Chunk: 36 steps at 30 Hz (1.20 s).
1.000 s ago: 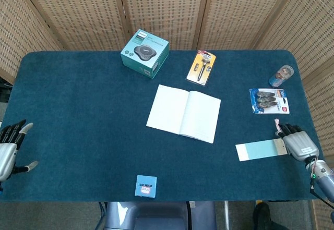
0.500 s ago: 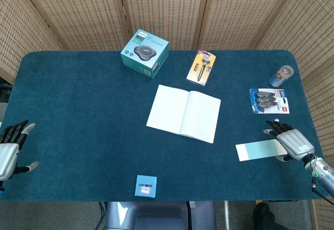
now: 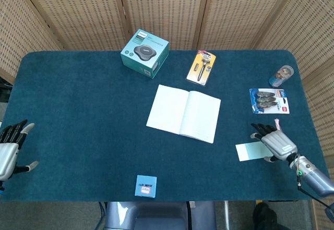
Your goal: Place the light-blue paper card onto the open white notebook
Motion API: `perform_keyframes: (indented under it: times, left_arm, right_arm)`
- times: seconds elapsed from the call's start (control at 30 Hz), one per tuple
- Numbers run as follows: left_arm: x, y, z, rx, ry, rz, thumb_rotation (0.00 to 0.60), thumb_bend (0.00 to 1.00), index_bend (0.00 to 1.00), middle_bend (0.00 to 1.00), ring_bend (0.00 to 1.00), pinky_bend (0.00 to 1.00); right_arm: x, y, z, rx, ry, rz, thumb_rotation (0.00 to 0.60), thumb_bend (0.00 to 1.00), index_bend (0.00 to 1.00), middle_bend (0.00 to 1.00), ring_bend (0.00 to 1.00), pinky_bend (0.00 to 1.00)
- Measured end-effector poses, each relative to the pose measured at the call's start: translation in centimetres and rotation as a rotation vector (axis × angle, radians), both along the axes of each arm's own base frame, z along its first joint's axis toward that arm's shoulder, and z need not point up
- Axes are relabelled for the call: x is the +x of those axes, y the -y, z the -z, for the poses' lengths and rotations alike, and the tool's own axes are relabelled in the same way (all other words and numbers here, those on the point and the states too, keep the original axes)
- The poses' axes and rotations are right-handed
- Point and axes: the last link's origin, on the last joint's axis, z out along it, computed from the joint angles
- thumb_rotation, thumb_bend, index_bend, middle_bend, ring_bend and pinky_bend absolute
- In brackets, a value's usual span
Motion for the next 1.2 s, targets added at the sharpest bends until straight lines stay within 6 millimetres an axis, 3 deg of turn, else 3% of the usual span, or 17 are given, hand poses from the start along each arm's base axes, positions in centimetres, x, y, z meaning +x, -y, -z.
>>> perform_keyframes:
  times: [1.2]
  left_arm:
    - [0.2, 0.0, 0.3, -0.008, -0.006, 0.007, 0.600, 0.00, 0.00, 0.00, 0.00, 0.00]
  right_arm:
    - [-1.0, -0.1, 2.2, 0.024, -0.054, -0.032, 0.600, 0.00, 0.24, 0.00, 0.00, 0.14]
